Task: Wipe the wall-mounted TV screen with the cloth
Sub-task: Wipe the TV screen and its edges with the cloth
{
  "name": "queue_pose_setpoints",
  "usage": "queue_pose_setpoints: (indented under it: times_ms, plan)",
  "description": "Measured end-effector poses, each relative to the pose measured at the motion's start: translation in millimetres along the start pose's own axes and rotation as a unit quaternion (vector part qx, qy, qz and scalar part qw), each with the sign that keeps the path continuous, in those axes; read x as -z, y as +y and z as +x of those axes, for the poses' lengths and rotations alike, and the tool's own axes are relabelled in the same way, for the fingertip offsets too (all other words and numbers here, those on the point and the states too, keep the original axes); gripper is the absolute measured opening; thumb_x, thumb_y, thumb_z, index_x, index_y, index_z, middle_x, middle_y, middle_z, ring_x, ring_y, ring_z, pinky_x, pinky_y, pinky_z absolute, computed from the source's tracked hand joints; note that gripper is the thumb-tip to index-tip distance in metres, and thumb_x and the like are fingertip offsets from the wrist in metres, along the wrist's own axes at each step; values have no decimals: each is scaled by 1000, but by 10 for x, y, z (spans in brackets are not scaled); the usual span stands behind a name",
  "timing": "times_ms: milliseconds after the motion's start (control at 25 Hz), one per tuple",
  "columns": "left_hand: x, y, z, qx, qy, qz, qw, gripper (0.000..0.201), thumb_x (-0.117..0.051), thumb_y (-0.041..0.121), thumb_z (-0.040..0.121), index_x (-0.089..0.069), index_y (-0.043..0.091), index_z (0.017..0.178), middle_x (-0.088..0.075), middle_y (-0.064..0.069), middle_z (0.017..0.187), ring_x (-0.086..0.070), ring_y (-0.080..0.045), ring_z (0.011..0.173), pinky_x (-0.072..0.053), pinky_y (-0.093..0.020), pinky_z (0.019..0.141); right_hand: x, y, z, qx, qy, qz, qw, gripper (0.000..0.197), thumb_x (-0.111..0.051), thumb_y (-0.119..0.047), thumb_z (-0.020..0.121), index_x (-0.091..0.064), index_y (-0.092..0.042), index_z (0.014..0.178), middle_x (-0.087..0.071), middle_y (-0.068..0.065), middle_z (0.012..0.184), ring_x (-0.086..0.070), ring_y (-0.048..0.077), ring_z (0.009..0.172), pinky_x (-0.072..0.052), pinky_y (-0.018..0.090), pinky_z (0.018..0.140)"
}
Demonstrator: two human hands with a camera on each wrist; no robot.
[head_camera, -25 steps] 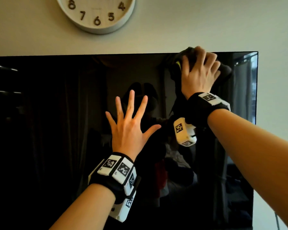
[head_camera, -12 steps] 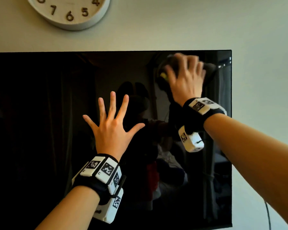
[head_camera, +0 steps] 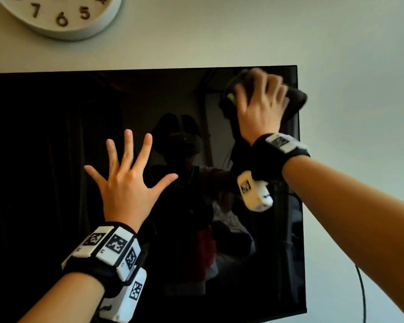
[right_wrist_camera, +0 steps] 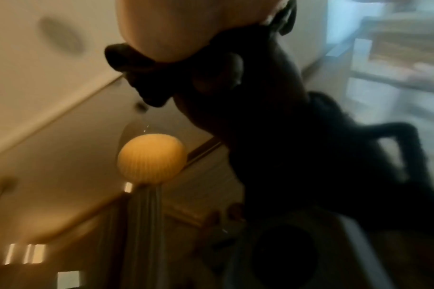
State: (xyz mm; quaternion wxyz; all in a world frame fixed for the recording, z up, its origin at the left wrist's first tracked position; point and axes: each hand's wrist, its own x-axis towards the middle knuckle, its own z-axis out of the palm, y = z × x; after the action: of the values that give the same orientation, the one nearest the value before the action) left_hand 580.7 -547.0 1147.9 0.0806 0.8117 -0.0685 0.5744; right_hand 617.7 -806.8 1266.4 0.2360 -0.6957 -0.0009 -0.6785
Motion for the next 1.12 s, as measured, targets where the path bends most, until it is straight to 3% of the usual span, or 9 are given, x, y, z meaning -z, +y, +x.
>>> queue_pose_setpoints:
  times_ms: [80,240,400,520,560,680,840,1000,1120]
  plan:
    - [-1,2,-3,1,0,-1,1000,91,-48,74,77,-23,32,154,-16,-7,163,-8,-37,150,-8,-81,102,24,126,-13,88,-22,-11,996,43,-44,-51,92,-45,-26,127,-45,10,120,-41,30,106,-31,39,88]
    - [5,0,-14,0,2,-10,1000,92,-51,72,77,-23,32,154,-17,-7,163,-8,-38,150,-7,-81,101,113,227,163,-93,22,19,995,45,-43,-49,93,-44,-24,130,-45,10,123,-40,31,111,-28,39,91]
    - [5,21,-12,5,-1,-9,1000,92,-50,72,77,-23,31,154,-15,-8,164,-7,-39,150,-6,-81,102,41,306,-219,103,-16,-5,995,40,-45,-49,92,-47,-26,125,-46,8,117,-41,28,104,-31,38,87]
    - [30,110,-38,25,-9,-31,999,92,-53,70,79,-21,29,155,-11,-7,165,-2,-39,150,-6,-78,105,91,294,-166,-73,30,34,996,42,-44,-49,92,-47,-25,126,-46,7,119,-42,28,105,-28,37,87]
    - [27,190,-80,20,-14,-35,999,92,-56,68,79,-21,29,155,-10,-6,165,-2,-38,150,-6,-77,107,64,238,-270,-69,32,32,997,42,-44,-49,92,-47,-25,126,-47,7,119,-42,28,103,-28,36,86]
    - [-77,548,-326,-59,-43,-15,997,96,-54,74,77,-19,31,155,-8,-4,165,-2,-34,151,-7,-73,110,34,272,-536,89,0,1,996,40,-46,-49,91,-49,-26,124,-48,7,116,-42,26,100,-30,35,84]
    - [-309,816,-533,-89,-79,-3,993,101,-44,85,76,-10,34,156,-2,-3,166,1,-34,151,-4,-72,111,138,393,-422,-101,33,37,994,41,-44,-48,93,-47,-25,127,-46,6,119,-41,27,105,-29,35,88]
    - [-421,817,-570,-93,-62,13,994,104,-53,80,73,-14,31,156,-6,-6,165,-3,-36,151,-6,-74,110,129,577,-828,90,-22,-10,996,40,-45,-47,92,-48,-24,125,-47,7,118,-41,25,102,-29,32,87]
    - [-444,806,-567,-95,-50,9,994,105,-55,79,72,-15,30,156,-8,-7,165,-3,-37,150,-3,-73,109,169,655,-778,-62,18,40,997,43,-40,-48,92,-49,-23,125,-47,6,118,-41,24,103,-26,29,88]
